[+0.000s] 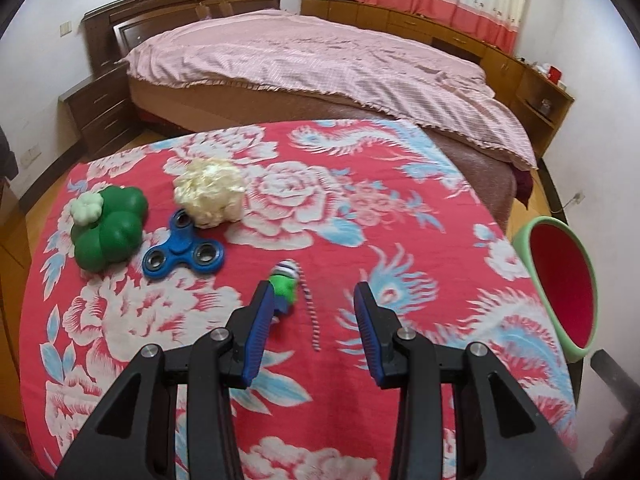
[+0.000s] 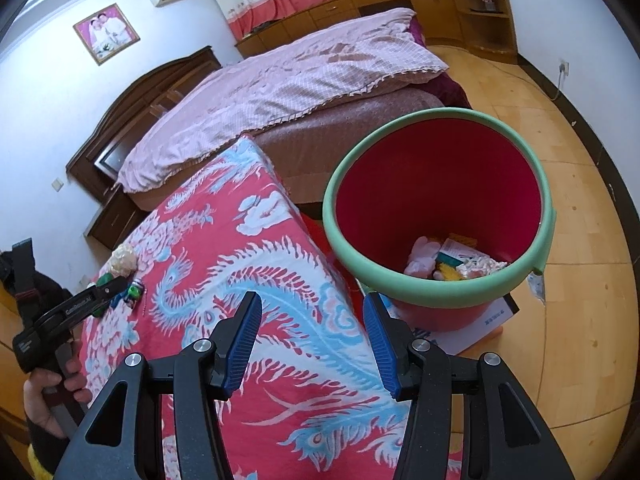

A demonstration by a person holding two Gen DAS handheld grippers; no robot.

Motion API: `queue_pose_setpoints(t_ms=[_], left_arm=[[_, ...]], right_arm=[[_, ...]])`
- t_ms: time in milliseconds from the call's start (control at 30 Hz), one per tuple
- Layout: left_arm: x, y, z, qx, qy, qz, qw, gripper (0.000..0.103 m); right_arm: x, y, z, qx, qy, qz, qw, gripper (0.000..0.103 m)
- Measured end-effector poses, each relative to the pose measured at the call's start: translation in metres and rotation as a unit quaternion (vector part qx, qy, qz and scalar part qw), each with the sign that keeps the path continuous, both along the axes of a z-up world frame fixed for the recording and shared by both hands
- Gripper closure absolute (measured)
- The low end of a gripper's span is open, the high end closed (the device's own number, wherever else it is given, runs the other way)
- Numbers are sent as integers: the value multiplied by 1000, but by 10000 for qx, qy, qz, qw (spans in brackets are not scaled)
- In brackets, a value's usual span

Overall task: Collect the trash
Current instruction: 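Grasp the small green toy figure with the left gripper, then grasp the cream crumpled paper ball with the right gripper while the left holds the toy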

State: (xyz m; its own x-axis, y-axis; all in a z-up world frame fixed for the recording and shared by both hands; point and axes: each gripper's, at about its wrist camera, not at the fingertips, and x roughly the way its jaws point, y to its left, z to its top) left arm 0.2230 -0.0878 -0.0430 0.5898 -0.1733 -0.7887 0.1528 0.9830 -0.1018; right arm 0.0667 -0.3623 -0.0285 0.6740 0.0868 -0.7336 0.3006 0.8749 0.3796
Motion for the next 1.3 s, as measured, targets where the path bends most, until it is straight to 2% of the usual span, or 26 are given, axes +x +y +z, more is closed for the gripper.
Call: queue_pose_setpoints(t_ms=[600, 733, 800, 1067, 1300], left_arm=[[24, 12, -30, -99, 209, 32, 9997, 62], [24, 13, -34, -125, 197, 31, 9997, 70], [25, 15, -35, -177, 213, 60, 9996, 78], [21, 28, -31, -441, 190, 143, 9987, 81], [11, 46, -11, -569, -13, 275, 9980, 81]], right_arm=[[18, 11, -9, -75, 217, 95, 9997, 48], [21, 15, -9, -94, 240, 152, 9996, 48], [22, 18, -9, -112, 243, 181, 9995, 48], [29, 30, -5, -166, 229, 349, 9990, 48], [40, 50, 2, -162, 184, 618, 9978, 48]])
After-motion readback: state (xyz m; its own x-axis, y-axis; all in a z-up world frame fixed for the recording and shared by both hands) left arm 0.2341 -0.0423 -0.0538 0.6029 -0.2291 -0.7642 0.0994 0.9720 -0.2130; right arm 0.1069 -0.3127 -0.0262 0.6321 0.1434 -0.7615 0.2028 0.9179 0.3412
